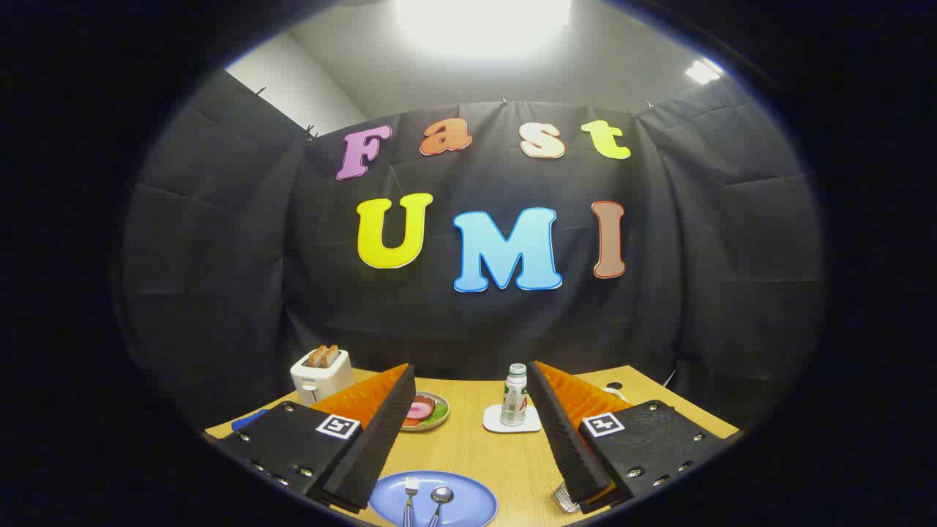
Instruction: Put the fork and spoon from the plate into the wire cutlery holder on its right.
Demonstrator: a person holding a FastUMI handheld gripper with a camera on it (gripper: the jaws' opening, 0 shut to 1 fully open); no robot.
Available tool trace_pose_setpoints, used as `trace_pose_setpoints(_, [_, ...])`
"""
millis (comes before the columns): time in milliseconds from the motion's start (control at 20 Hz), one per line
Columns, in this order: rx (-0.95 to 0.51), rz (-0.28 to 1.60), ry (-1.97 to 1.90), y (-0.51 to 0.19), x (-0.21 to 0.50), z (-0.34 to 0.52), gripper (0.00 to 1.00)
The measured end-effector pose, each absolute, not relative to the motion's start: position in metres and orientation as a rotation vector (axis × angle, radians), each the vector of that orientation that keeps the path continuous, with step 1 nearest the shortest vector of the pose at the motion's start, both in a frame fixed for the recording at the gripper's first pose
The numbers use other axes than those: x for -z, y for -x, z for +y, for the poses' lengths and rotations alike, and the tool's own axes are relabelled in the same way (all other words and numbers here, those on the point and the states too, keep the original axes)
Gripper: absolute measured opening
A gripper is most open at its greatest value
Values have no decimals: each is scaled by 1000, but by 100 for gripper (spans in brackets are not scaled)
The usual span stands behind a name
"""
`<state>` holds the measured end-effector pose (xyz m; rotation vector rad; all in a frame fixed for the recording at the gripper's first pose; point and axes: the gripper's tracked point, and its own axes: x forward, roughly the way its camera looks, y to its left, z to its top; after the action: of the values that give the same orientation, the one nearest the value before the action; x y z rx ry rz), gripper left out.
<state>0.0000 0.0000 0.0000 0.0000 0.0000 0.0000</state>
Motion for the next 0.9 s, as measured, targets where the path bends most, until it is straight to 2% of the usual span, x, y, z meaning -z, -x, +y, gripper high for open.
trace_pose_setpoints(700, [-20, 36, 5, 5, 4, 8, 95])
trace_pose_setpoints(900, [-36, 115, 6, 4, 25, 13, 95])
